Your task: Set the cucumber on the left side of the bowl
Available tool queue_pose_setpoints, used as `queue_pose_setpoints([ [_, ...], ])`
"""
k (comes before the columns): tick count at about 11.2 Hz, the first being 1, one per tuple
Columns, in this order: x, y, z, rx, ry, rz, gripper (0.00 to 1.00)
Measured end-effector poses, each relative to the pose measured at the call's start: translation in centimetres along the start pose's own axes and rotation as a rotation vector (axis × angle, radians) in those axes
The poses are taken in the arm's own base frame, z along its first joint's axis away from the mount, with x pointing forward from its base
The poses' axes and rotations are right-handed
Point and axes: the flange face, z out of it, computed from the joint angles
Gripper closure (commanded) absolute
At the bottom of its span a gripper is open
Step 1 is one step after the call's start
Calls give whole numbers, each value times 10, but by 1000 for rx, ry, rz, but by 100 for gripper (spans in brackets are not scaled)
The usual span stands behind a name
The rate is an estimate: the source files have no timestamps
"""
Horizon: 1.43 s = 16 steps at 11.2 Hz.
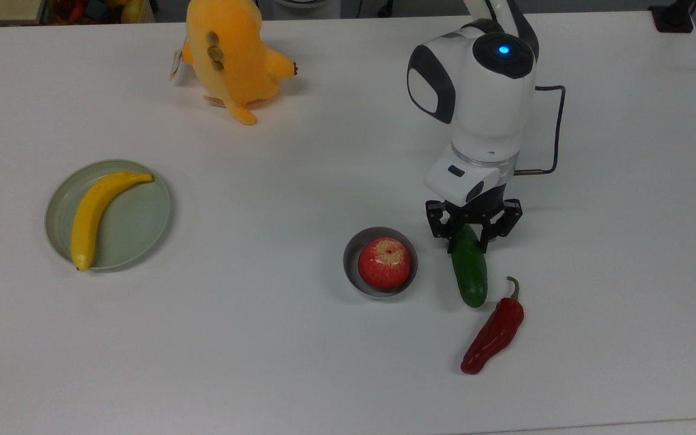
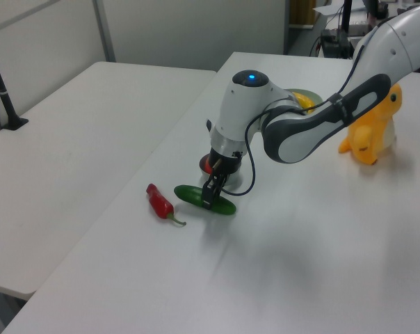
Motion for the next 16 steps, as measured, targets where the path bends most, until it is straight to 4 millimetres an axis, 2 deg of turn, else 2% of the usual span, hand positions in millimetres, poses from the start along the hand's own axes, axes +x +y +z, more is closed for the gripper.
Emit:
queue_pose_setpoints([
  [2, 1, -1, 3, 12, 14, 8, 91],
  [3, 1, -1, 4, 13, 14, 23, 75],
  [4, 1, -1, 6, 14, 15, 36, 51],
  [7, 1, -1, 7, 15, 12, 46, 0],
  [9, -2, -1, 14, 14, 2, 55, 0],
  [12, 2, -1, 8, 20, 12, 80, 0],
  [14, 10, -2, -13, 32, 39, 88, 0],
  [16, 19, -3, -46, 60, 68, 110, 0],
])
